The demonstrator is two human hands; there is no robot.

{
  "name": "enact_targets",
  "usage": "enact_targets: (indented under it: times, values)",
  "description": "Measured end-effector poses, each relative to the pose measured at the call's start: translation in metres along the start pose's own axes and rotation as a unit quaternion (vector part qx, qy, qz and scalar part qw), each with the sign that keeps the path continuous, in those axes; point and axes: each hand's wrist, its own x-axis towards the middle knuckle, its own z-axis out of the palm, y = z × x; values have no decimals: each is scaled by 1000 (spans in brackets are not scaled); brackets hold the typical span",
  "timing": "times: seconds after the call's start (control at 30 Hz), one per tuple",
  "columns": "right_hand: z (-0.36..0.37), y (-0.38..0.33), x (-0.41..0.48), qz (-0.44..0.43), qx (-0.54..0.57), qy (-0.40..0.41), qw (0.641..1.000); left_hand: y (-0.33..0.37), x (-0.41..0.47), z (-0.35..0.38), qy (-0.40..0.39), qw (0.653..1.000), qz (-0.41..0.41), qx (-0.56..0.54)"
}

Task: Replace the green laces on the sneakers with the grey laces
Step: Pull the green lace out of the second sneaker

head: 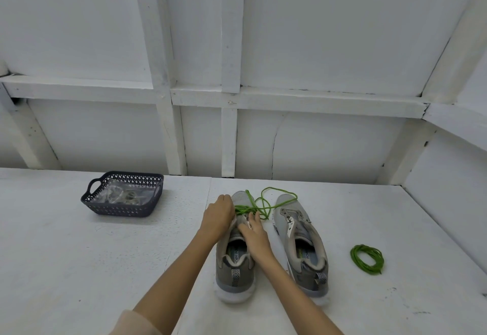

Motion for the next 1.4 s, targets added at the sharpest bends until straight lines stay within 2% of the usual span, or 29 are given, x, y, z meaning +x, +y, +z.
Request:
enact_targets:
  times: [0.17,0.4,0.5,0.7,0.83,1.0,1.1,1.2,1.4]
  values:
    - [1,-1,0,4,2,10,1000,-18,0,-3,-4,993,11,-119]
    - [1,-2,-9,-9,-67,80,994,-14,0,-1,-1,997,20,-74]
    - [-1,-2,-12,-15,-92,110,990,-12,0,0,14,996,5,-89]
    - [6,-2,-16,-16,-55,144,988,-17,-4,3,20,989,-15,-145]
    - [5,-3,-16,-22,-64,136,988,-18,-5,2,19,992,-3,-124]
    - [2,-4,-17,-34,-65,124,990,-9,-6,1,58,989,-39,-130]
    - [3,-4,-17,-36,-52,124,990,-12,-8,-1,39,983,-54,-171]
    - [4,-4,-16,-34,-44,125,991,-12,-9,-2,18,988,-41,-145]
    - [5,-3,-18,-41,-40,127,990,-9,-15,-1,63,979,-79,-178]
